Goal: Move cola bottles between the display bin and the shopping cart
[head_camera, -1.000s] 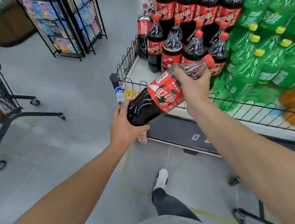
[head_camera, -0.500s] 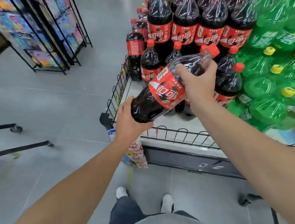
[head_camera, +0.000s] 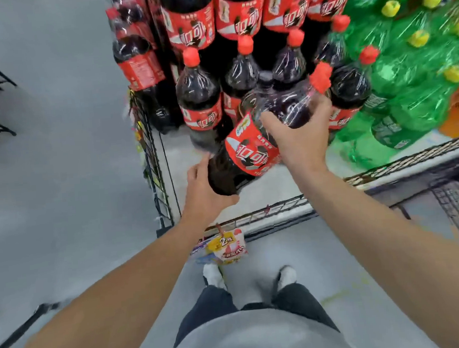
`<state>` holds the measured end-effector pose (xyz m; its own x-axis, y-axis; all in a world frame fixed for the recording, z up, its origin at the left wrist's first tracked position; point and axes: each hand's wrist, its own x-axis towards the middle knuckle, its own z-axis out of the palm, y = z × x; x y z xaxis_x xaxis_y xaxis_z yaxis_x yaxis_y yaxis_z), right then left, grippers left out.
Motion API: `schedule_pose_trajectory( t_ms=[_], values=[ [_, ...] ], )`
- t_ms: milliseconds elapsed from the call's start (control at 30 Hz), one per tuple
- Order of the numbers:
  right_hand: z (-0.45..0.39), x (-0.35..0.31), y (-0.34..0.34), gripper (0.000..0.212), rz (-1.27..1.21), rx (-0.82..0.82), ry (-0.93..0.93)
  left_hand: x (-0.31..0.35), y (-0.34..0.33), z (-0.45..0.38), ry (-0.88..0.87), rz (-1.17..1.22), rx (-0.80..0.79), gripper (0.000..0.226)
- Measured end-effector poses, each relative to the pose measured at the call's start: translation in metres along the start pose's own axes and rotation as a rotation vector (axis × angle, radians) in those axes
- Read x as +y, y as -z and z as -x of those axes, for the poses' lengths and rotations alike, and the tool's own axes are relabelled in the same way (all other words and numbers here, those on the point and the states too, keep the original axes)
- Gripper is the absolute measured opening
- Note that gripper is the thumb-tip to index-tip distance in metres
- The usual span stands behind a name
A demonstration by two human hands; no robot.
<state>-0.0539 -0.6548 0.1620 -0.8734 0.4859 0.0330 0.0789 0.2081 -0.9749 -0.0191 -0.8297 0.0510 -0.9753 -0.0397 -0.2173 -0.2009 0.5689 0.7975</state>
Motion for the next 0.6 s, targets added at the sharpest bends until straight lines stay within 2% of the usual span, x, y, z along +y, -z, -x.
schedule_pose_trajectory(
  t_ms=[167, 300, 367, 600],
  values=[
    [0.023, 0.025, -0.005, 0.064, 0.009, 0.117, -0.038, -0.024, -0.003, -0.014, 0.003, -0.054, -0.174, 0.124],
    [0.033, 0.039, -0.012, 0.074, 0.042, 0.162, -0.082, -0.040, -0.007, -0.028, 0.001, -0.105, -0.255, 0.121],
    [0.034, 0.045, -0.017, 0.072, 0.057, 0.176, -0.093, -0.046, -0.010, -0.036, 0.001, -0.124, -0.294, 0.121],
    [0.038, 0.069, -0.028, 0.070, 0.101, 0.221, -0.107, -0.064, -0.024, -0.058, -0.043, -0.157, -0.332, 0.114]
  ],
)
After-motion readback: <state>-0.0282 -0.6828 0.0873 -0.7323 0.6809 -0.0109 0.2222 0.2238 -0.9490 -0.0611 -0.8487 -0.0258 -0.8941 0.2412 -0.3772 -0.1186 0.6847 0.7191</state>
